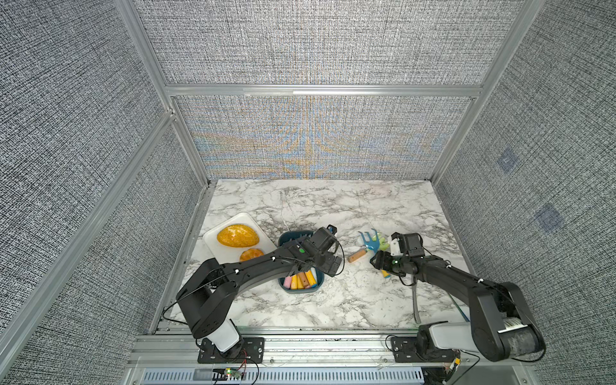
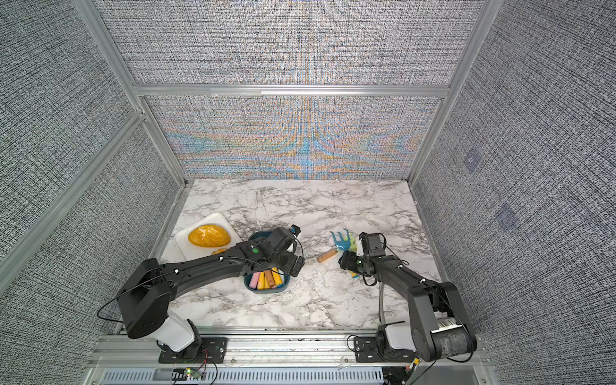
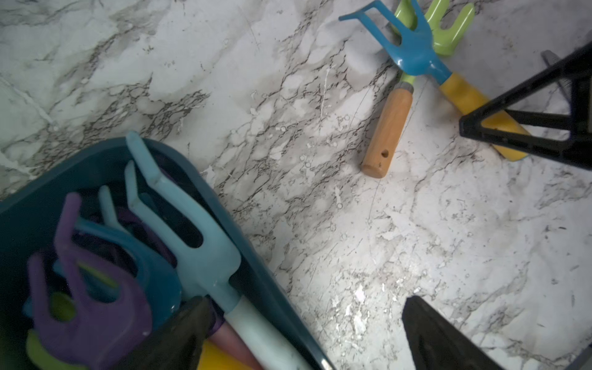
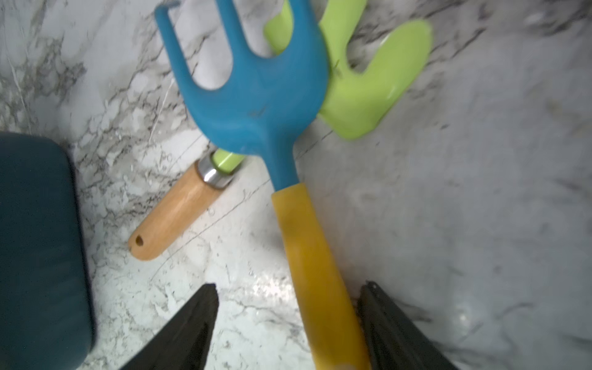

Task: Put the rake into the storage box
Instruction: Adjust the rake at the center of the board, then pick up the rake at the center of the board.

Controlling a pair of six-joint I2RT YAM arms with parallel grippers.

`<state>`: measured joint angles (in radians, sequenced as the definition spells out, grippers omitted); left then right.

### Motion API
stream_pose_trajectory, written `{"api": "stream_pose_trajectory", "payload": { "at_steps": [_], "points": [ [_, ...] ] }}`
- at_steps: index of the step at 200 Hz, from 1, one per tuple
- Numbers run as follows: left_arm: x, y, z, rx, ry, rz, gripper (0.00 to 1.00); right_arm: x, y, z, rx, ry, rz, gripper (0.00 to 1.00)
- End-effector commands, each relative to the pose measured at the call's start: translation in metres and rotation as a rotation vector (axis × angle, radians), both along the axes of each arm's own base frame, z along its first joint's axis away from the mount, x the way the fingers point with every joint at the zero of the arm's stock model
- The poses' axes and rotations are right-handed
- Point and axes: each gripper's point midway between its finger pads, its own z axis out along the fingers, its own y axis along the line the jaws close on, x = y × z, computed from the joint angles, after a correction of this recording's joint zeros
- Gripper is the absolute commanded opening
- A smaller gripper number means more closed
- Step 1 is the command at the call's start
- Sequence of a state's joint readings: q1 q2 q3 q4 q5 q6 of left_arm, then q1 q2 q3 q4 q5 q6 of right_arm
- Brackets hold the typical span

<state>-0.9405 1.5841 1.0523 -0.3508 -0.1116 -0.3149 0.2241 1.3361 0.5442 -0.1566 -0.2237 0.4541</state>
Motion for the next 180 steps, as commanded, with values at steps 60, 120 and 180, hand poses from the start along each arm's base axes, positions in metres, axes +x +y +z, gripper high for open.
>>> {"api": "stream_pose_trajectory", "payload": {
  "at_steps": [60, 120, 180],
  "points": [
    [0.014, 0.045, 0.045, -0.042, -0.224, 0.162, 0.99, 0.012, -0.012, -0.013, -0.363, 0.084, -0.039, 0.51],
    [0.017, 0.073, 0.066, -0.066, -0.306, 0.275, 0.99, 0.033, 0.003, -0.008, -0.457, 0.068, 0.004, 0.24],
    [0.015, 0.099, 0.083, -0.101, -0.381, 0.353, 0.99, 0.036, 0.028, 0.041, -0.404, -0.061, 0.027, 0.0]
  ]
}}
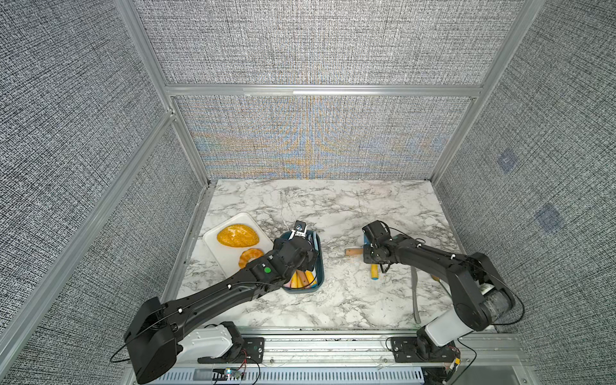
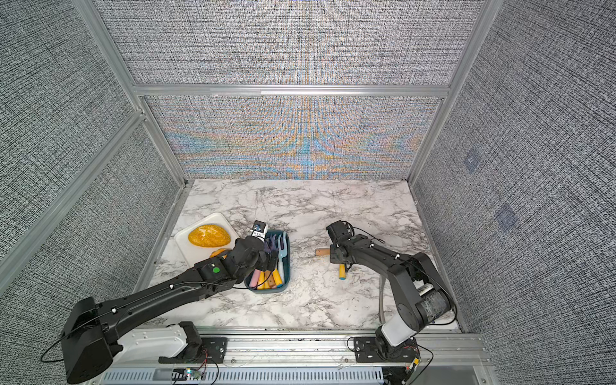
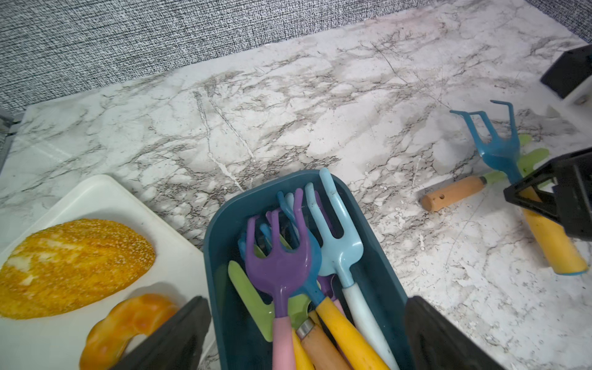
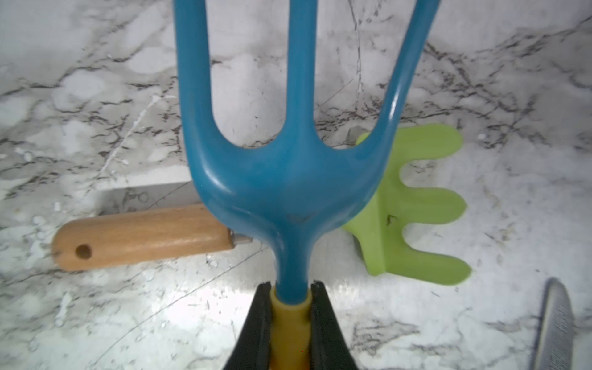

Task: Put the rake into the storage box
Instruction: Pick up the rake at the center of the board, then place the rake in the storage box.

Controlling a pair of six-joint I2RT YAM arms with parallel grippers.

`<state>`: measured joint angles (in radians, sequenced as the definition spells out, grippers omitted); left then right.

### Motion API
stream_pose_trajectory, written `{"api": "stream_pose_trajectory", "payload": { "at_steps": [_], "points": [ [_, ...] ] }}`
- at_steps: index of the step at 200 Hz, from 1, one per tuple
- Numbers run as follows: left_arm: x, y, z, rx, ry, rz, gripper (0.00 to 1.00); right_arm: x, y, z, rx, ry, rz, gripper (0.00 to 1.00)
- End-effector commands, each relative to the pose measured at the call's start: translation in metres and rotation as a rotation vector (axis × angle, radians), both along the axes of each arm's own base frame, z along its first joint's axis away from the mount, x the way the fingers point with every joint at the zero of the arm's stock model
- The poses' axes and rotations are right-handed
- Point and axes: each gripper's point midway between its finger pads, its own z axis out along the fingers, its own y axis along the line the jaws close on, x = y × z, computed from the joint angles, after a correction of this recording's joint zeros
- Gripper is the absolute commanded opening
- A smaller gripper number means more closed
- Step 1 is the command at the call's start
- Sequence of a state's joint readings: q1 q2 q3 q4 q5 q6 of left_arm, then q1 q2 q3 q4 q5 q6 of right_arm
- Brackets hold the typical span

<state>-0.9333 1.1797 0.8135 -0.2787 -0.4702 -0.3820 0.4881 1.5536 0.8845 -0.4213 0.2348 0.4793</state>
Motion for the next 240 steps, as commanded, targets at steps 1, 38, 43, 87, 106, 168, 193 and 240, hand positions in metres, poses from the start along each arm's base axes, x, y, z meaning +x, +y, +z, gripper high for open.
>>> {"api": "stream_pose_trajectory", "payload": {
  "at_steps": [1, 38, 43, 87, 106, 168, 193, 240],
  "points": [
    [0.004, 0.01, 0.012, -0.029, -0.053, 0.055, 0.99, 0.0, 0.009, 0.023, 0.023, -0.055, 0.008, 0.0],
    [0.004, 0.026, 0.02, -0.044, -0.096, 0.103, 0.99, -0.007, 0.052, 0.072, 0.19, -0.146, 0.106, 0.0],
    [0.004, 0.028, 0.021, -0.047, -0.102, 0.11, 0.99, -0.009, 0.06, 0.079, 0.227, -0.153, 0.126, 0.0],
    [0.003, 0.046, 0.027, -0.088, -0.13, 0.162, 0.99, -0.039, 0.139, 0.12, 0.527, -0.155, 0.308, 0.0],
    [0.004, 0.051, 0.028, -0.106, -0.131, 0.176, 0.99, -0.053, 0.167, 0.127, 0.569, -0.134, 0.362, 0.0],
    [0.002, 0.064, 0.031, -0.149, -0.14, 0.212, 0.99, -0.062, 0.223, 0.111, 0.549, -0.067, 0.385, 0.0],
    [0.001, 0.07, 0.034, -0.166, -0.155, 0.226, 0.99, -0.058, 0.235, 0.1, 0.52, -0.052, 0.373, 0.0],
    [0.0, 0.073, 0.037, -0.181, -0.163, 0.23, 0.99, -0.048, 0.247, 0.08, 0.478, -0.03, 0.356, 0.0]
  ]
}}
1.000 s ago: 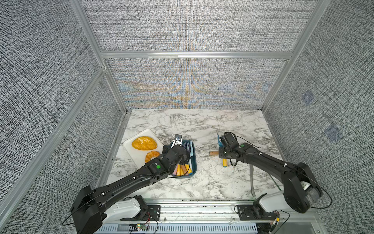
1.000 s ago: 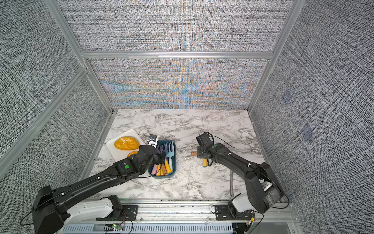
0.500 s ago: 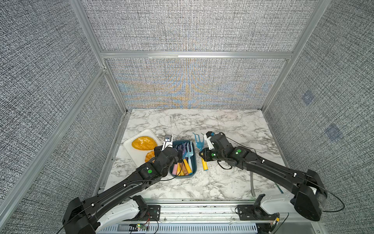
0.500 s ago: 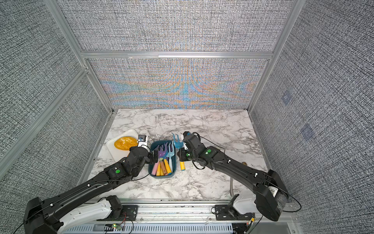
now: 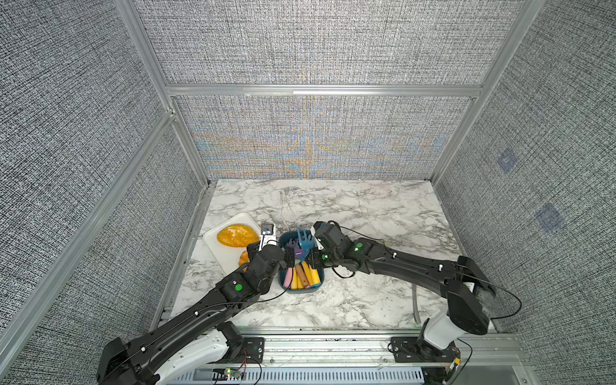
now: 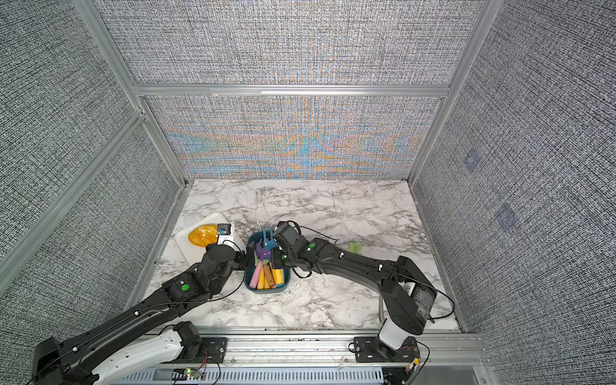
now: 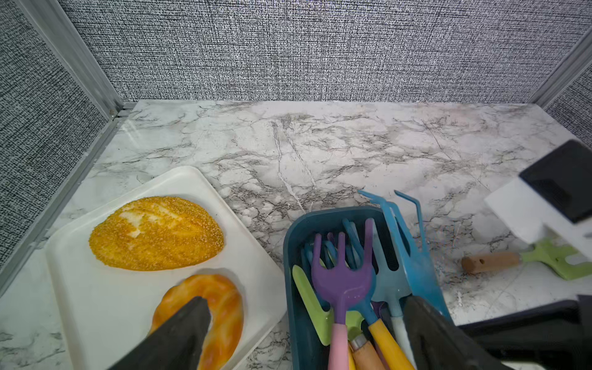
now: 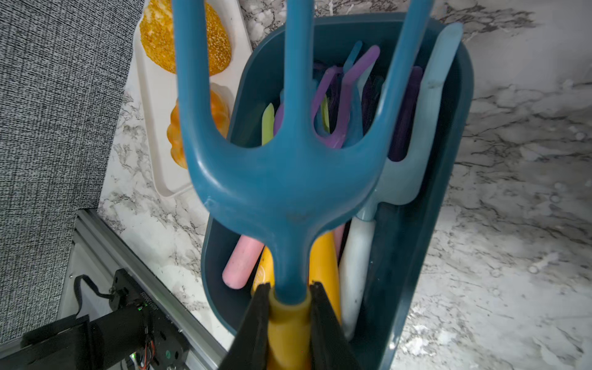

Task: Put the rake into the storage box
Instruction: Place the rake in the storage box.

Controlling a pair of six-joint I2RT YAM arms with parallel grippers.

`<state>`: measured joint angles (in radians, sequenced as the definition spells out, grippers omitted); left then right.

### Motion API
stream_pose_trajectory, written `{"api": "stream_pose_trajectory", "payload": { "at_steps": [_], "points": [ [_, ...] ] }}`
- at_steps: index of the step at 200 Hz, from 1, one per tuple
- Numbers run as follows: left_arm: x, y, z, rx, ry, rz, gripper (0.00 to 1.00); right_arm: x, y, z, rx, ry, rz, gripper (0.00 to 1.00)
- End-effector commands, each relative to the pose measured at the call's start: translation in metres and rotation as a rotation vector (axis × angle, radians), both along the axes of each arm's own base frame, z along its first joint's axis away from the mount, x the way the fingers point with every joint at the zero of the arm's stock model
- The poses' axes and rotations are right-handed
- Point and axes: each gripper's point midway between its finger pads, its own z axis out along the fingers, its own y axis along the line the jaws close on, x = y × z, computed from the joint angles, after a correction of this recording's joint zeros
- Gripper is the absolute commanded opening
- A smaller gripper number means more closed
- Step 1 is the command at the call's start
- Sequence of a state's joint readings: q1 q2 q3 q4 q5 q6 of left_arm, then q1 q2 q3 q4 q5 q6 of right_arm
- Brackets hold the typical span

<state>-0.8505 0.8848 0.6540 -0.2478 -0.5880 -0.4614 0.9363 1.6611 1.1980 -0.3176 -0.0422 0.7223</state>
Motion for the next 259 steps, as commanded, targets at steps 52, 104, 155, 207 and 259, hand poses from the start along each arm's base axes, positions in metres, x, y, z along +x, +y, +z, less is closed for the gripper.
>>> {"api": "stream_pose_trajectory", "payload": {
  "at_steps": [52, 104, 155, 207, 259],
  "points": [
    [0.002, 0.0, 0.008, -0.026, -0.029, 0.01, 0.99, 0.015, 0.013, -0.027, -0.052, 0.014, -0.017, 0.0],
    [0.002, 0.001, 0.008, -0.022, -0.031, 0.013, 0.99, 0.008, 0.005, -0.044, -0.08, 0.041, -0.02, 0.0],
    [0.003, 0.001, 0.006, -0.015, -0.029, 0.014, 0.99, 0.002, 0.001, -0.04, -0.074, 0.031, -0.015, 0.0],
    [0.004, -0.002, 0.005, -0.014, -0.023, 0.005, 0.99, 0.006, -0.005, -0.024, -0.088, -0.017, -0.013, 0.38],
    [0.005, -0.01, 0.002, -0.004, -0.008, -0.03, 0.99, 0.019, -0.038, 0.007, -0.048, -0.109, -0.06, 0.63]
  ]
}}
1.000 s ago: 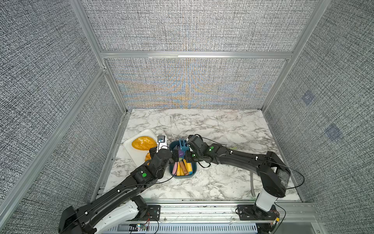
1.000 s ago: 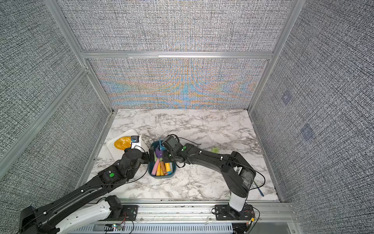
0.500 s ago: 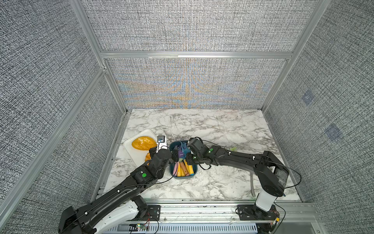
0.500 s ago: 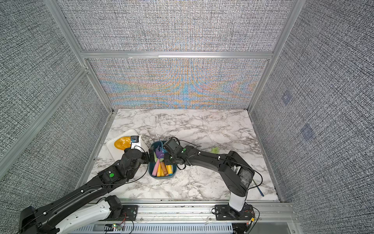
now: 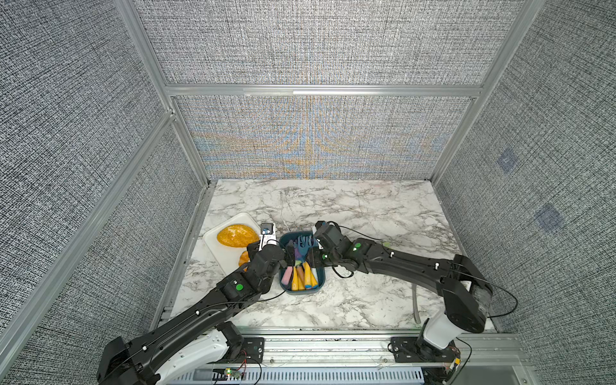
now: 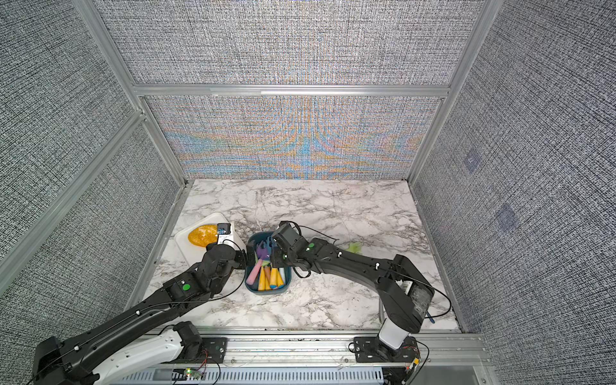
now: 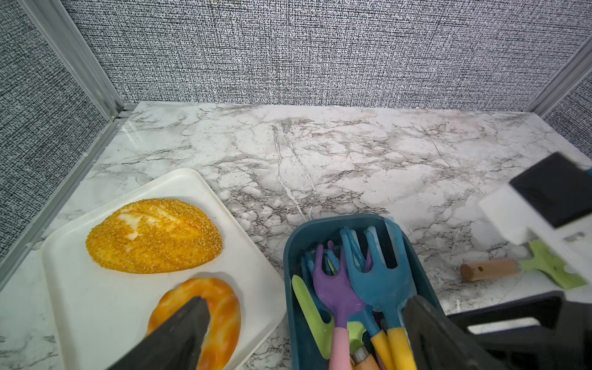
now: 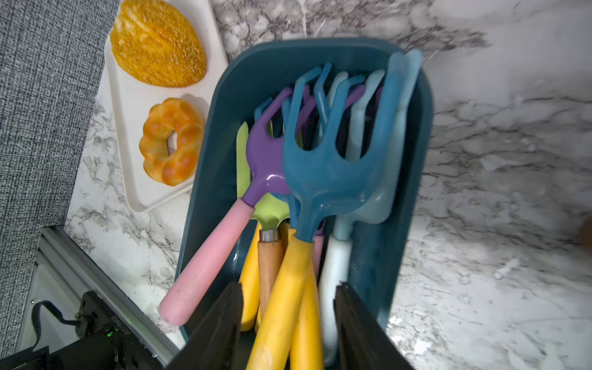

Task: Put the rake into the storage box
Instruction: Place the rake in the storage box, then pick up the rake at the center of the board.

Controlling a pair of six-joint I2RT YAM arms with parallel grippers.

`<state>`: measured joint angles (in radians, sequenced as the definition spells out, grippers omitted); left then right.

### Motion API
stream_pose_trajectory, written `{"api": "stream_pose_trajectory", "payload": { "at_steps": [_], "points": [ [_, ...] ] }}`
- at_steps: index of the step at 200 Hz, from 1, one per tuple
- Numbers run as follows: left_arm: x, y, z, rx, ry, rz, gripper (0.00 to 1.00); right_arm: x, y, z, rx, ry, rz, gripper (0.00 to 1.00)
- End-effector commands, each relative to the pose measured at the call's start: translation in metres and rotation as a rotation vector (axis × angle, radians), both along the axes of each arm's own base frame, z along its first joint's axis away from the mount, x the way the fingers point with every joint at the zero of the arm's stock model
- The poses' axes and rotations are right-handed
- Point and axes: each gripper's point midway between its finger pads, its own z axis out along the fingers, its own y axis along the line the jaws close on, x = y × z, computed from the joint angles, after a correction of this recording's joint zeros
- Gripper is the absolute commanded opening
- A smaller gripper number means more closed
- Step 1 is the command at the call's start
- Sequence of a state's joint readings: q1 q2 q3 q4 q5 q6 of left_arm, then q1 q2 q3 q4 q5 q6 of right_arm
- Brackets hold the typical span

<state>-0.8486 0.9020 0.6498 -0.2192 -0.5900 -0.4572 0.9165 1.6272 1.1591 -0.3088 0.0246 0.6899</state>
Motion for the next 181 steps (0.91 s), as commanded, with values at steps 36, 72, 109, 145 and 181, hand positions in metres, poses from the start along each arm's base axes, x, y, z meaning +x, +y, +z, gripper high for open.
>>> {"api": "stream_pose_trajectory", "payload": {
  "at_steps": [36, 72, 109, 145, 181],
  "points": [
    [0.003, -0.028, -0.001, 0.005, 0.04, -0.117, 0.99, 0.021, -0.067, 0.022, 0.033, -0.122, -0.069, 0.86],
    [0.006, -0.063, -0.017, 0.042, 0.143, -0.235, 0.99, 0.035, -0.129, 0.024, 0.041, -0.179, -0.156, 0.99],
    [0.008, -0.127, -0.04, 0.098, 0.319, -0.456, 0.99, 0.042, -0.199, 0.009, 0.024, -0.217, -0.314, 0.99],
    [0.017, -0.182, -0.06, 0.137, 0.429, -0.596, 0.99, 0.043, -0.263, 0.001, -0.004, -0.276, -0.529, 0.99],
    [0.024, -0.233, -0.082, 0.229, 0.547, -0.751, 0.99, 0.034, -0.301, 0.0, -0.056, -0.344, -0.662, 0.99]
  ]
}}
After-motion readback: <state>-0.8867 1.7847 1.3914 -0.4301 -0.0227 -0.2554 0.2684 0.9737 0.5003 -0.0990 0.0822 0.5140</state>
